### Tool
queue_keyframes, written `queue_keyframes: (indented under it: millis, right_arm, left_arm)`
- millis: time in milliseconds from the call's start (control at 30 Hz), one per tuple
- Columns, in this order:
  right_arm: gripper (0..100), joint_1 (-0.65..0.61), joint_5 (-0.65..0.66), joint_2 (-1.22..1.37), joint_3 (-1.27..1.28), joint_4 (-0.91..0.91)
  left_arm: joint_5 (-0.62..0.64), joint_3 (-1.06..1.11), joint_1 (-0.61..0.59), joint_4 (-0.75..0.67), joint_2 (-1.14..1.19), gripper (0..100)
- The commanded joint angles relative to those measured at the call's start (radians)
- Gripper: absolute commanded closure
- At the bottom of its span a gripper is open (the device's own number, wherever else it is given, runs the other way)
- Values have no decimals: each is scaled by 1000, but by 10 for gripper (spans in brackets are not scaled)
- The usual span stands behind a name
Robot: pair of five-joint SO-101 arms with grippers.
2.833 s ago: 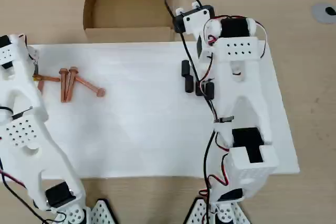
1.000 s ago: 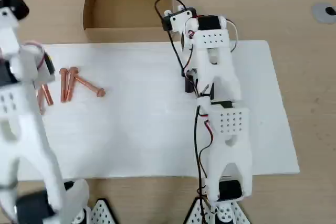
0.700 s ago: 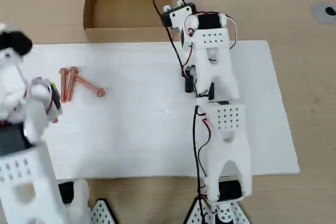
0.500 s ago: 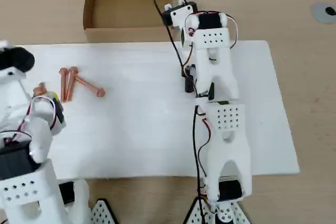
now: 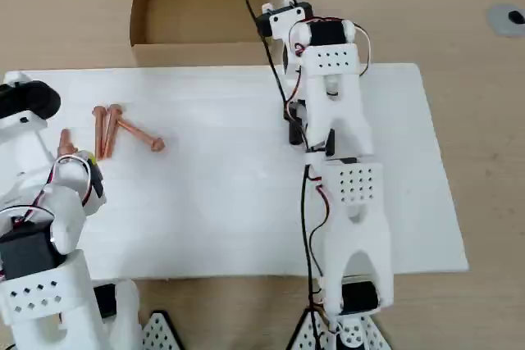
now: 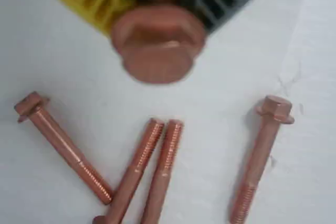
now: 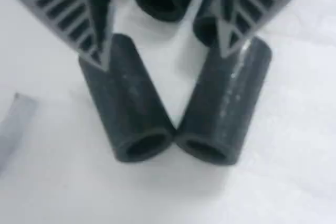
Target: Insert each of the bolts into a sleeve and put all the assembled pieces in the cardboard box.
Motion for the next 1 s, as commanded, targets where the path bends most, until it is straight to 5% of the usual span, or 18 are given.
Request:
queue_keyframes:
  millis: [0, 267, 967]
  right_arm:
    - [813, -39, -28, -5, -10, 14]
    - [813, -127, -49, -4, -10, 8]
    - [814, -39, -74, 133, -18, -17]
  left_arm:
    - [2, -5, 9, -21, -16, 994]
    - [2, -5, 9, -18, -16, 994]
    - [2, -5, 9, -17, -16, 994]
